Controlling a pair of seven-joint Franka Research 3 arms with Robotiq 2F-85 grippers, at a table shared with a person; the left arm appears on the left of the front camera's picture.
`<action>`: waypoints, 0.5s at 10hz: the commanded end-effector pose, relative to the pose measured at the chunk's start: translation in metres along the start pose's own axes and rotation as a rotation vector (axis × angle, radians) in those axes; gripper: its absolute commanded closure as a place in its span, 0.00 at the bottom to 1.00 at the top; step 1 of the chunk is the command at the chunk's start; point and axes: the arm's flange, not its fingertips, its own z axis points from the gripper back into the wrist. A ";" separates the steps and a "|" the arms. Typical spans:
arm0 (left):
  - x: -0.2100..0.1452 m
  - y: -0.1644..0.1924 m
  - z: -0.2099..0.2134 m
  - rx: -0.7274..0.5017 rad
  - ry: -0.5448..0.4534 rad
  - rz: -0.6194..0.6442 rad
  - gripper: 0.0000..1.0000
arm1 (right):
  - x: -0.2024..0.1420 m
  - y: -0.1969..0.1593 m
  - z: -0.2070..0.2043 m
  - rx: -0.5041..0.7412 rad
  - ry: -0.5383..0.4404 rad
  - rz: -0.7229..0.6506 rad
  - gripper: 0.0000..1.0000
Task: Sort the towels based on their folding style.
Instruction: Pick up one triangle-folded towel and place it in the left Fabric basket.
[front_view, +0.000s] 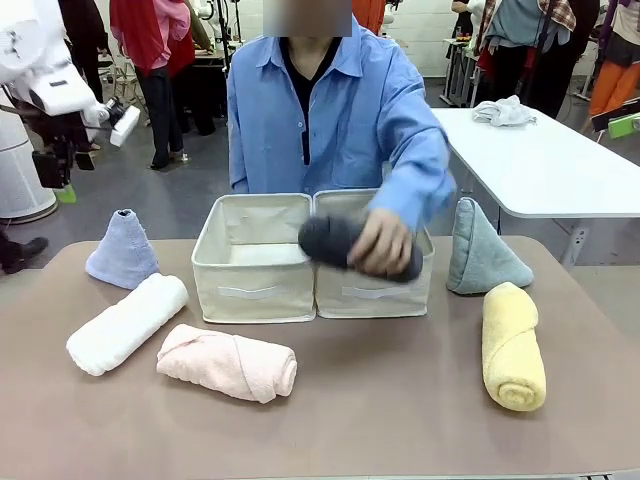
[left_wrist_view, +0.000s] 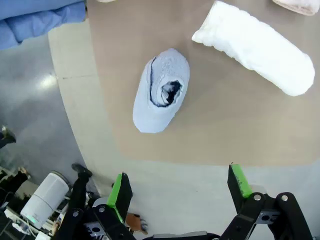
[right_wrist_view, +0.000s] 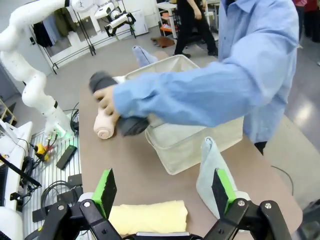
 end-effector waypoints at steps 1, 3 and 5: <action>-0.011 0.000 0.013 -0.043 -0.109 0.051 0.00 | -0.001 -0.001 -0.001 0.003 -0.004 0.000 0.00; -0.001 0.001 -0.004 -0.015 -0.029 0.017 0.00 | -0.001 -0.001 -0.001 0.003 -0.004 0.000 0.00; -0.001 0.001 -0.004 -0.015 -0.029 0.017 0.00 | -0.001 -0.001 -0.001 0.003 -0.004 0.000 0.00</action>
